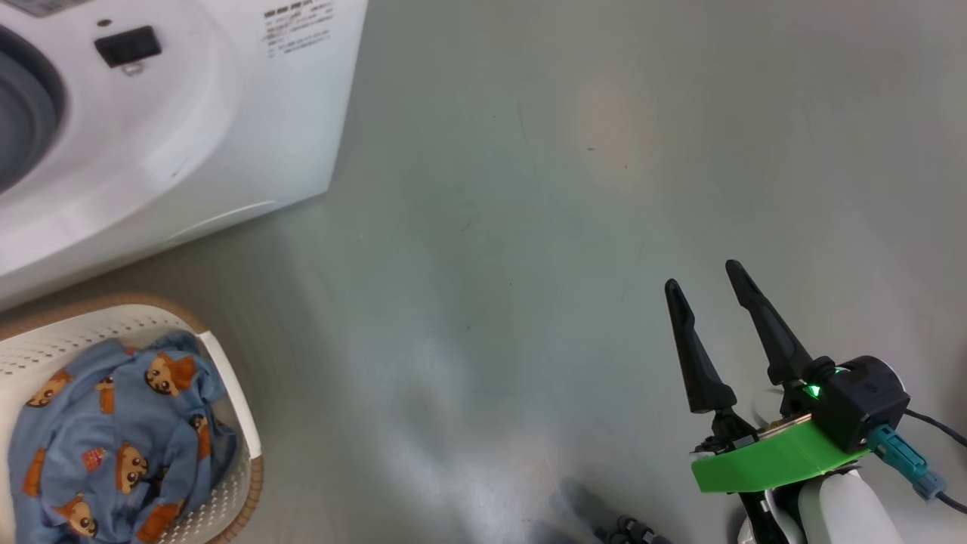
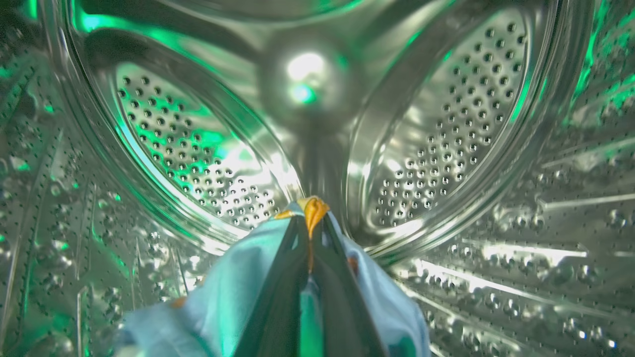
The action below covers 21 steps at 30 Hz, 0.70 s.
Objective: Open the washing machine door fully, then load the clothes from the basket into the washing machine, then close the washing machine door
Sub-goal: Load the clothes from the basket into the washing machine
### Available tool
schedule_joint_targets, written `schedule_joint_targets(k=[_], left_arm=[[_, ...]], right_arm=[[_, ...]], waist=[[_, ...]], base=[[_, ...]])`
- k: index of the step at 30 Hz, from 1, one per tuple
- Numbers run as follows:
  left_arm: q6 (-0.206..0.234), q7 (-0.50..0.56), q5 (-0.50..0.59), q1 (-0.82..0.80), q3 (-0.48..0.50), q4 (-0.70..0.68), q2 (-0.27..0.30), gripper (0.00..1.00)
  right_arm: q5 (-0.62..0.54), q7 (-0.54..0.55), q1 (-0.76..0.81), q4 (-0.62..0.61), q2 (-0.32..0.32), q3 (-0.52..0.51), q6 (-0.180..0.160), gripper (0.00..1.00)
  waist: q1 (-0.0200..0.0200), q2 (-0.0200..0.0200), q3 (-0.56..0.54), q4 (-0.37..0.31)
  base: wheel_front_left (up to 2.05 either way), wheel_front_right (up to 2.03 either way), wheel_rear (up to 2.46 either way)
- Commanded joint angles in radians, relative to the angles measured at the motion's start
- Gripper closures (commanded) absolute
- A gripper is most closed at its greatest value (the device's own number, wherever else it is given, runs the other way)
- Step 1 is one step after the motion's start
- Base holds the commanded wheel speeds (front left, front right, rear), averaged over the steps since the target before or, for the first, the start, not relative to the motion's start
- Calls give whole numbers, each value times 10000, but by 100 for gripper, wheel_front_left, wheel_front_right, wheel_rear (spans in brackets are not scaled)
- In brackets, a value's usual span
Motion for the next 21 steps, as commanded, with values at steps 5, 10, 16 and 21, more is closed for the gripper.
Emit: schedule_joint_targets(k=[5, 10, 16, 21], left_arm=[[147, -51, 272, 23, -242, 599, 362, 53], [323, -51, 362, -54, -436, 1111, 163, 0], [563, -51, 437, -56, -682, 1521, -241, 0], [758, -51, 400, 208, -788, 1539, -654, 0]], right_arm=[[80, -48, -56, -74, -121, 272, 14, 0], [67, -48, -88, 20, -121, 251, 14, 0], [-49, -48, -127, 153, -121, 68, 14, 0], [-116, -48, -217, 287, -121, -28, 14, 0]], waist=[[0, -1, -211, 173], [0, -1, -398, 402], [0, -1, -667, 782], [0, -1, -920, 1152]], base=[[0, 0, 0], [0, 0, 0], [0, 0, 0], [0, 0, 0]])
